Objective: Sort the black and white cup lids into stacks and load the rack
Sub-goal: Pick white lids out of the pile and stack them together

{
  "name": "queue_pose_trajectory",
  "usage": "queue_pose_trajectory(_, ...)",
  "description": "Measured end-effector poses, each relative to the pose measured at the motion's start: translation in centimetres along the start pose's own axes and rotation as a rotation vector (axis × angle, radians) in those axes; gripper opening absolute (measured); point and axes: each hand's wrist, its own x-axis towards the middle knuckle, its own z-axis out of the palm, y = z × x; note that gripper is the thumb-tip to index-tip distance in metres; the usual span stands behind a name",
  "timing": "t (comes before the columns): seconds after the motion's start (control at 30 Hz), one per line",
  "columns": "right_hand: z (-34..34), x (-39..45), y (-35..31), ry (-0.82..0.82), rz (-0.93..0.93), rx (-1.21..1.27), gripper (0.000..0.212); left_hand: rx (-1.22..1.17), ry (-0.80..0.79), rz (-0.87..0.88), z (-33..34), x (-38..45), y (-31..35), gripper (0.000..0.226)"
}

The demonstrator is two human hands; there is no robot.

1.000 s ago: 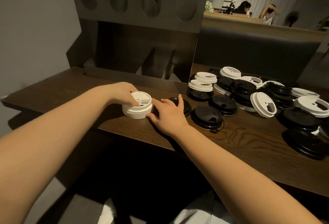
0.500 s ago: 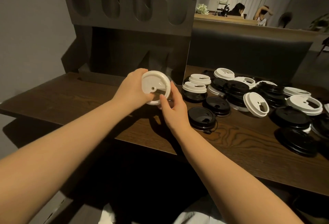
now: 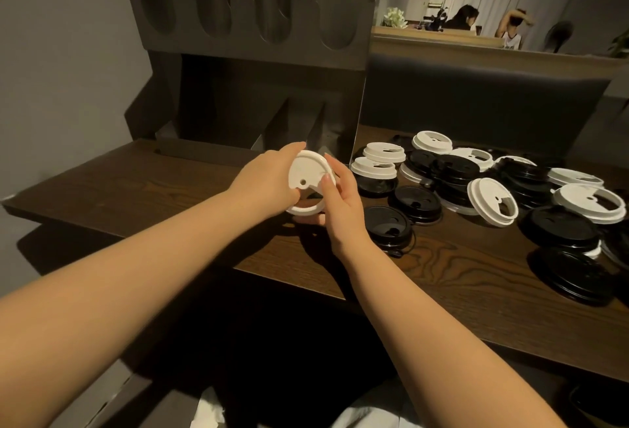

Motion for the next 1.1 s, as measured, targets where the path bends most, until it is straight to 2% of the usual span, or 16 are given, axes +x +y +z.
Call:
queue_pose_trajectory(0.1,-0.4,-0.1,-0.3,0.015,0.014,0.023,0.021,-0.041,-0.008,-0.001,0.0,-0.3,0.2,0.078)
queue_pose_trajectory(0.2,-0.6,-0.1,-0.2,0.131,-0.030,-0.031,0.016,-0.308,-0.082,-0.050,-0.6,-0.2,-0.1,0.072)
queue_pose_trajectory(0.27,-0.9,0.1,-0.3,0.228,-0.013,0.001,0.009,-0.751,-0.191,-0.183,-1.0,0.0,-0.6,0.056)
queue_pose_trajectory(0.33,-1.1,0.3,-0.5,0.275,0.024,0.062,0.007,-1.276,-0.222,-0.429,-1.0,0.1,-0.9,0.034)
queue_pose_trajectory(0.4,-1.1,0.1,-0.5,0.251,-0.024,-0.033,0.018,-1.482,-0.178,-0.570,-0.4,0.0,-1.3,0.023)
queue_pose_trajectory(0.47,-1.1,-0.2,-0.2,0.147,-0.160,-0.249,0.040,-1.515,-0.167,-0.600,0.2,-0.1,-1.6,0.022)
queue_pose_trajectory(0.53,-1.3,-0.2,0.2,-0.009,-0.261,-0.444,0.073,-1.549,-0.160,-0.622,0.4,-0.2,-1.7,0.024)
queue_pose_trajectory(0.6,-1.6,0.0,0.5,-0.100,-0.302,-0.526,0.099,-1.584,-0.140,-0.662,0.2,-0.2,-1.6,0.022)
queue_pose_trajectory(0.63,-1.8,0.1,0.5,-0.111,-0.300,-0.533,0.105,-1.608,-0.129,-0.675,0.1,-0.1,-1.5,0.021)
queue_pose_trajectory(0.87,-2.2,-0.1,0.1,0.028,-0.340,-0.554,0.095,-1.836,-0.053,-0.755,0.4,-0.5,0.8,0.027)
queue_pose_trajectory(0.93,-2.1,-0.2,0.2,0.048,-0.353,-0.584,0.095,-1.832,-0.027,-0.721,0.3,-0.5,1.6,0.020)
queue_pose_trajectory(1.0,-2.1,-0.3,0.2,0.070,-0.364,-0.609,0.094,-1.838,-0.009,-0.675,0.3,-0.3,2.0,0.024)
queue_pose_trajectory(1.1,-2.0,-0.4,0.3,0.137,-0.365,-0.582,0.091,-1.885,0.020,-0.742,0.3,-0.3,2.6,0.023)
